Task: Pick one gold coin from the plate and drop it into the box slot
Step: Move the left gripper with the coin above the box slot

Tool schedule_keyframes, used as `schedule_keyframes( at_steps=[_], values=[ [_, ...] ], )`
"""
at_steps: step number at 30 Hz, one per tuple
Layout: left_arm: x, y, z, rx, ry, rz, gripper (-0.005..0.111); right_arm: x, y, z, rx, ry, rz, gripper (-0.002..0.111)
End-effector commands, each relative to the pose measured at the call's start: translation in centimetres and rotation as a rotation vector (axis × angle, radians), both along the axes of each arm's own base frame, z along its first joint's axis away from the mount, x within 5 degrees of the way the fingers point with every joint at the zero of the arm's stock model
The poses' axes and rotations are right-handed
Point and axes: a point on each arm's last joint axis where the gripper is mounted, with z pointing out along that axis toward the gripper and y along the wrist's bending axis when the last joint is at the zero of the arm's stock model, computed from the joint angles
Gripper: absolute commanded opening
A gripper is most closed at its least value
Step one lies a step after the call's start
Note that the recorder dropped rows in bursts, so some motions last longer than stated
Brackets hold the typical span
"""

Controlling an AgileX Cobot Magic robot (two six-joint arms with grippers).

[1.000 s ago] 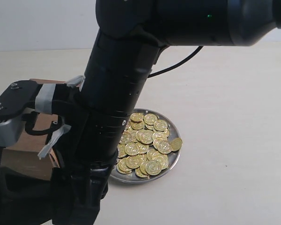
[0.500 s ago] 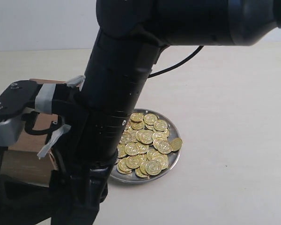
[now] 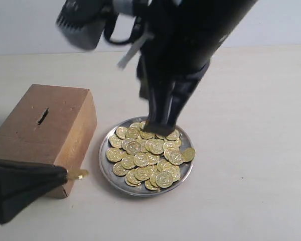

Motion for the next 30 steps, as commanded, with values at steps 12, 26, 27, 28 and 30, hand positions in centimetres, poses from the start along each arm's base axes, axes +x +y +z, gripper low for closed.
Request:
schedule_keyframes(
  at_steps=[12,26,27,28,30],
  values=[
    [8.5,2.9,7.0,-0.381,0.607,0.766,0.0,-4.3,-12.9,8.3,0.394,-0.375,-0.618,0.0],
    [18.4,1.2,4.7,-0.028,1.075,1.189,0.0,-8.0,-16.8,-0.8,0.407,-0.215,-0.682,0.0],
    [18.8,1.0,4.2,-0.008,1.094,1.2,0.0,-8.0,-16.9,-1.2,0.403,-0.211,-0.68,0.0],
    [19.2,0.9,3.8,0.009,1.107,1.205,0.0,-8.1,-17.0,-1.5,0.4,-0.209,-0.682,0.0],
    [19.8,0.7,3.0,0.026,1.125,1.228,0.0,-8.2,-17.1,-1.8,0.396,-0.203,-0.681,0.0]
  ],
)
